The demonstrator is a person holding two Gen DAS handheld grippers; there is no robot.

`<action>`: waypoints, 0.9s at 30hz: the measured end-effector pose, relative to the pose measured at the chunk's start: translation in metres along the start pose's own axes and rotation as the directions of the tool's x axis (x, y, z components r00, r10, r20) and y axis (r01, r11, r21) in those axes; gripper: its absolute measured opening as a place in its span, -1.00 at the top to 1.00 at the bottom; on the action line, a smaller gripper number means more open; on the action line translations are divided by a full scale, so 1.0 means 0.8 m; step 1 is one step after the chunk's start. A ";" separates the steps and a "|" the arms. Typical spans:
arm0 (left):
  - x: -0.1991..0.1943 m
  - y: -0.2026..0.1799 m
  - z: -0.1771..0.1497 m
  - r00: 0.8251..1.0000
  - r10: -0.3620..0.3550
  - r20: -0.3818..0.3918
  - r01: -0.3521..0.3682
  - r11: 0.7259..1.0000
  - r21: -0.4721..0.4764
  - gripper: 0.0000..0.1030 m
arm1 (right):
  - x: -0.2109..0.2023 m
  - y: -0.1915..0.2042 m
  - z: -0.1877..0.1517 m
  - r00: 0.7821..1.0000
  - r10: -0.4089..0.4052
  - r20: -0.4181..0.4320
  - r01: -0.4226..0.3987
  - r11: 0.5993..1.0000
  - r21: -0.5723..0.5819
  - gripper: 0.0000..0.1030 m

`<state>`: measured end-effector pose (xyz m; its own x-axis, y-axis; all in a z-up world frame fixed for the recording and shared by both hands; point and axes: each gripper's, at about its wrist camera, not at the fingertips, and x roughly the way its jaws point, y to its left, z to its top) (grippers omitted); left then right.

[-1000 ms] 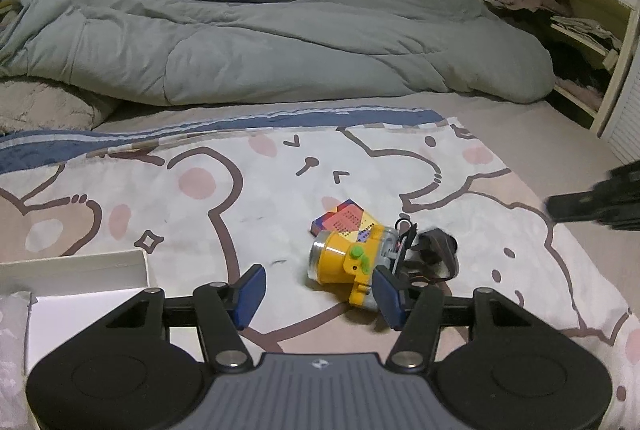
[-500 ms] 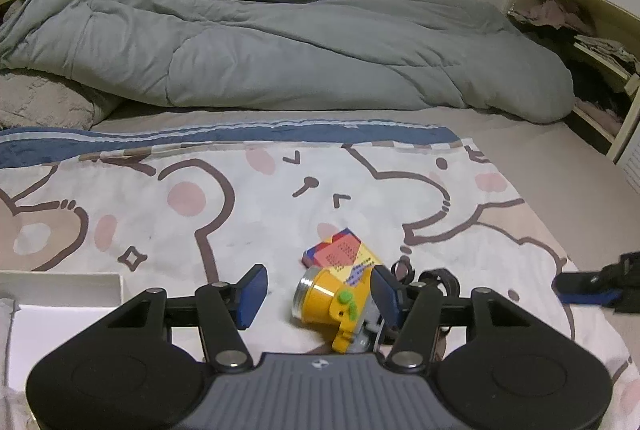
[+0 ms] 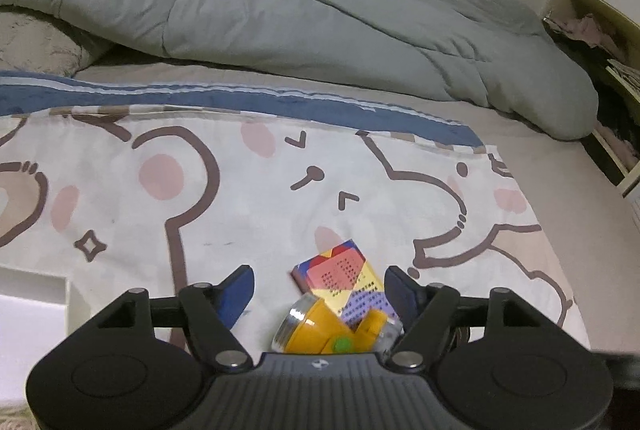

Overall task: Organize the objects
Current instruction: 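Lift the headlamp with the right tool while the left tool grasps the printed card box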

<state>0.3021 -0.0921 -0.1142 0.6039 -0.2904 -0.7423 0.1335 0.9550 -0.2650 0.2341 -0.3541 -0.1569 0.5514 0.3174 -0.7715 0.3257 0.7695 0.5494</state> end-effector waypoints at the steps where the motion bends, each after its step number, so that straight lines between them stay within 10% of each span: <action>1: 0.005 -0.001 0.002 1.000 0.000 -0.005 0.000 1.000 0.003 -0.42 | 0.006 0.000 0.000 1.000 0.007 -0.013 -0.006 1.000 0.007 0.11; 3: 0.015 -0.004 0.005 1.000 -0.001 -0.018 0.001 1.000 0.002 -0.43 | 0.016 0.002 -0.002 0.999 0.011 -0.036 -0.011 1.000 0.004 0.13; 5: 0.026 -0.007 0.008 0.999 -0.004 -0.035 0.003 1.000 -0.006 -0.43 | 0.023 0.007 -0.004 0.999 -0.016 -0.048 0.014 0.999 -0.037 0.80; 7: 0.036 -0.012 0.009 0.999 -0.004 -0.050 0.004 1.000 -0.005 -0.49 | 0.029 0.014 -0.008 0.994 -0.098 -0.049 0.093 0.990 -0.105 0.99; 27: 0.108 -0.073 -0.011 0.966 0.192 -0.174 -0.187 0.981 0.050 -0.69 | -0.049 -0.102 0.028 0.930 -0.354 0.098 0.359 0.933 -0.037 1.00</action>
<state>0.3393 -0.1736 -0.1684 0.4719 -0.1073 -0.8751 0.0576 0.9942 -0.0908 0.2028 -0.4418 -0.1645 0.4729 -0.0315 -0.8805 0.4734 0.8519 0.2238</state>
